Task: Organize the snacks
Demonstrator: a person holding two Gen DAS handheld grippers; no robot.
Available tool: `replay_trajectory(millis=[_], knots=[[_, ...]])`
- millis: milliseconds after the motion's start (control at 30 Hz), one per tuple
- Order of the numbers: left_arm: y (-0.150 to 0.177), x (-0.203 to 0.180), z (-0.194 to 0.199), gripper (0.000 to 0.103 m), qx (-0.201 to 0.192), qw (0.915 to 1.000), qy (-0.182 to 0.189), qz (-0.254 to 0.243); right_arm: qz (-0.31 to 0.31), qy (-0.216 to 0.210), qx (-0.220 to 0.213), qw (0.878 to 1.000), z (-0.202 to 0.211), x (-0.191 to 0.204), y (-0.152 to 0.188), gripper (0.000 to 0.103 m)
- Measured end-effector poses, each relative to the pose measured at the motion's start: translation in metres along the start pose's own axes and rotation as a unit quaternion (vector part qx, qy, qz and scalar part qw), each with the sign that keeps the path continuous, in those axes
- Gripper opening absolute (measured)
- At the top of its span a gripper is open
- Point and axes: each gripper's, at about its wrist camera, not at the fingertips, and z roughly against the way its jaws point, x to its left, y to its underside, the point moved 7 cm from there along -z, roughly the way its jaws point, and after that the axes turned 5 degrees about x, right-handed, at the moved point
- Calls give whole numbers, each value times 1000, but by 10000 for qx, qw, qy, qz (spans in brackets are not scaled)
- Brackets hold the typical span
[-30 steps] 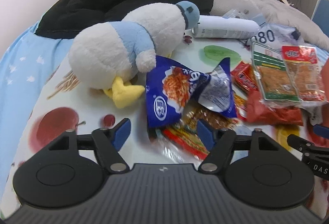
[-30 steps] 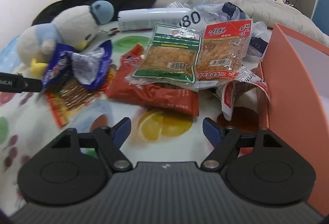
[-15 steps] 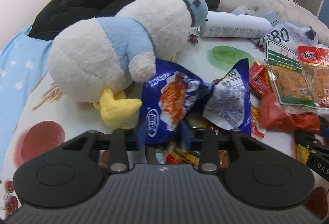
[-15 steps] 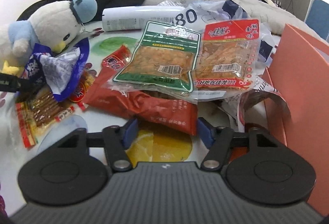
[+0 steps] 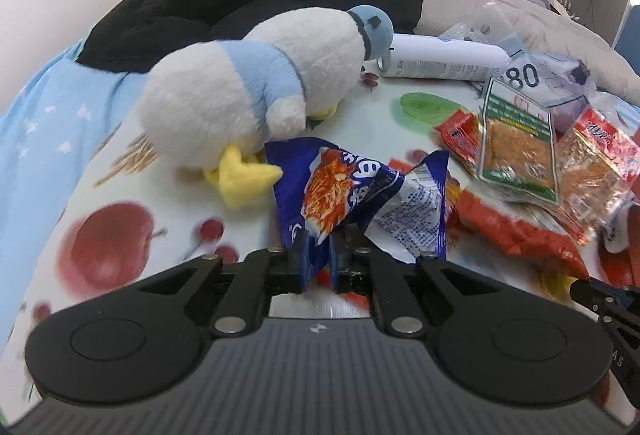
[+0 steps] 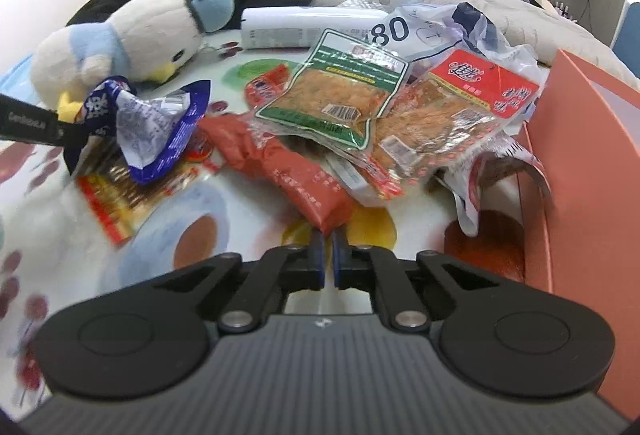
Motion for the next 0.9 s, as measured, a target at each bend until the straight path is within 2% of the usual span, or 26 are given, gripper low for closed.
replay_trajectory(millis=[500,633,900], knots=[[106,13,97,10,323,9976,-185,587,191,-93,109,9997,87,2,63,4],[130,5,116,10,430,9955,-48,838,274,3,102,9996,108,1,84,4],[158,-30,137,10,618,9942,396,788,228,-31,227,9995,137,-1,121,4]])
